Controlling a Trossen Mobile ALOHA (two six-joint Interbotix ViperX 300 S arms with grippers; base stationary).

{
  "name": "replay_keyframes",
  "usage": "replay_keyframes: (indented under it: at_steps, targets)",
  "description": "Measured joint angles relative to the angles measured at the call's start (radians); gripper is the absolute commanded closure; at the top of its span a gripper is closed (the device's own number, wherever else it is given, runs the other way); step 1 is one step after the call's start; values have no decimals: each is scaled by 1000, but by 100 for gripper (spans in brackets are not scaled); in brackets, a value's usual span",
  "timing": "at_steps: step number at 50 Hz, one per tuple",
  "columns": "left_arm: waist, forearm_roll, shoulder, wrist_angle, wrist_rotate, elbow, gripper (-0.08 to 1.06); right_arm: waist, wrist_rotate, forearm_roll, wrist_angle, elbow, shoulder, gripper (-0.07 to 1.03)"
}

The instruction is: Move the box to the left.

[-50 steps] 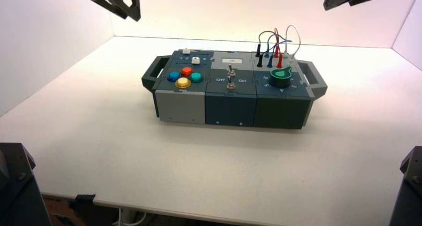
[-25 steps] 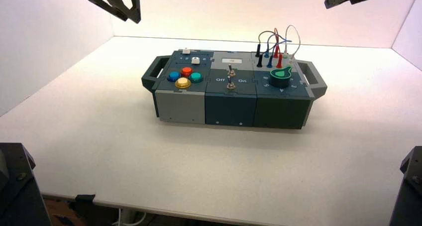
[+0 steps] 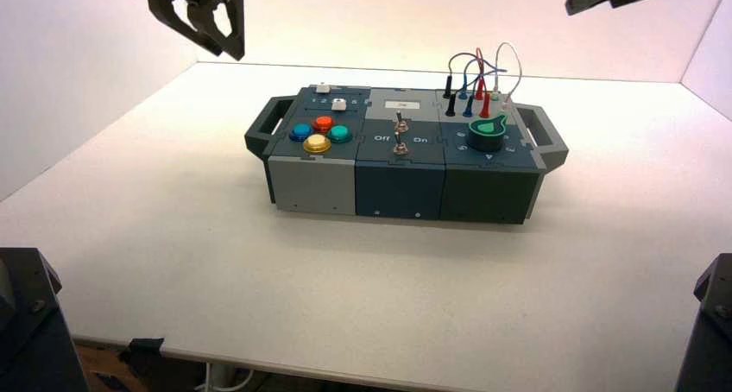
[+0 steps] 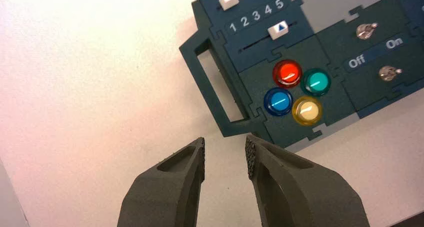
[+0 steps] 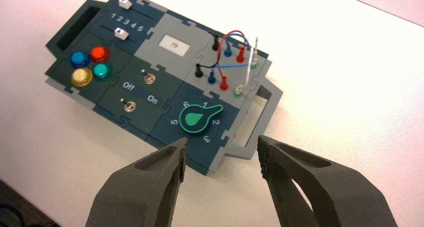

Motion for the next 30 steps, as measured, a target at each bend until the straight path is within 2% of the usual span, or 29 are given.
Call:
replay_keyframes:
  at_steps: [6,14,20,25,30]
  targets:
    - [20,-3,28,23,-26,-31,54,-86,3,0,2,-5,2,24]
    - [37,-8,84,75,-48,-121,59,-190,3,0,-6,-34,34,42]
    - [37,-8,140,121,-48,-190,68,-225,3,2,-18,-49,78,51]
    - [38,-8,207,173,-49,-242,81,-253,3,2,-25,-60,147,67]
    - [49,-6,282,209,-43,-275,93,-284,2,3,-26,-78,250,92]
